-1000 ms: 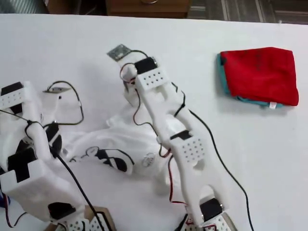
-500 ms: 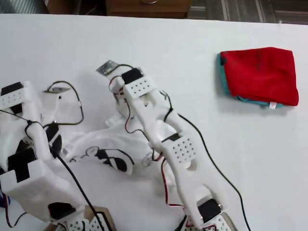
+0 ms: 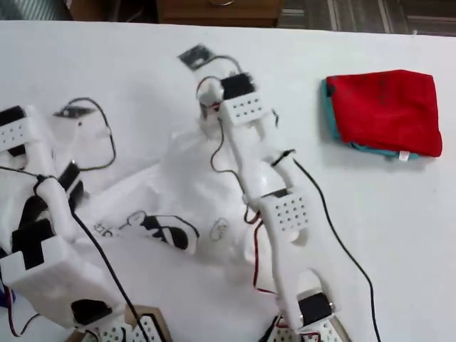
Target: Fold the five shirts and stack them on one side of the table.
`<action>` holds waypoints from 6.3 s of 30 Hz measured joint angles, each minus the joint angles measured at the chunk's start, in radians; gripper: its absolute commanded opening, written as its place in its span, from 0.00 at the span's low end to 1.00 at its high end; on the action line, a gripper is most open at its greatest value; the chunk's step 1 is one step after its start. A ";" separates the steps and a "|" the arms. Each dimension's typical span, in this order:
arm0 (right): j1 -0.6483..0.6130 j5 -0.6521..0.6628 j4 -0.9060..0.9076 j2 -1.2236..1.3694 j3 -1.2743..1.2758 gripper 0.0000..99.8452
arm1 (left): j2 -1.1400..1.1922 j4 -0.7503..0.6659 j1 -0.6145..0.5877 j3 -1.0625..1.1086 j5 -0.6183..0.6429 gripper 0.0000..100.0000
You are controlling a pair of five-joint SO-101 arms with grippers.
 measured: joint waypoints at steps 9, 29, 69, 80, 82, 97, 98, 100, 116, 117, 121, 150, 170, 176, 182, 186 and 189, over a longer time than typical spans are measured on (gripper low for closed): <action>0.043 0.000 0.043 -0.049 -0.117 0.02 | 0.017 0.008 0.118 -0.160 0.121 0.03; -0.026 0.000 -0.037 0.180 -0.265 0.27 | 0.229 -0.020 -0.080 -0.075 0.012 0.03; -0.029 -0.002 0.055 0.288 -0.361 0.02 | 0.229 -0.002 -0.018 -0.071 0.017 0.03; -0.021 -0.091 0.068 -0.040 -0.192 0.02 | 0.229 -0.002 0.078 -0.071 0.094 0.03; -0.020 -0.103 0.068 -0.152 -0.049 0.02 | 0.229 0.003 0.080 -0.071 0.094 0.03; 0.054 -0.075 -0.169 -0.835 1.092 0.02 | 0.203 0.005 0.163 0.069 0.058 0.15; 0.060 -0.064 -0.193 -0.875 1.154 0.02 | 0.172 0.005 0.163 0.095 0.037 0.15; 0.078 -0.054 -0.226 -0.948 1.263 0.02 | 0.078 0.005 0.163 0.161 -0.009 0.16; 0.393 0.081 -0.255 -1.321 1.622 0.02 | -0.471 -0.064 0.138 0.370 -0.140 0.16; 0.394 0.081 -0.262 -1.330 1.623 0.02 | -0.439 -0.074 0.161 0.387 -0.138 0.16; 0.394 0.081 -0.287 -1.339 1.625 0.02 | -0.319 -0.074 0.241 0.422 -0.195 0.15; 0.394 0.080 -0.483 -1.343 1.783 0.02 | 0.087 -0.454 0.269 0.373 -0.167 0.16; 0.316 0.015 -0.789 -1.343 1.889 0.02 | 0.450 0.011 0.364 -0.405 -0.130 0.16; 0.311 0.015 -0.818 -1.289 1.889 0.02 | 0.091 0.011 0.434 -0.048 -0.213 0.15; 0.311 0.015 -0.824 -1.258 1.887 0.02 | -0.221 -0.091 0.440 0.348 -0.292 0.17; 0.311 0.014 -0.824 -1.257 1.887 0.02 | -0.258 -0.230 0.439 0.532 -0.296 0.20; 0.311 0.014 -0.824 -1.257 1.887 0.02 | -0.258 -0.333 0.439 0.609 -0.296 0.20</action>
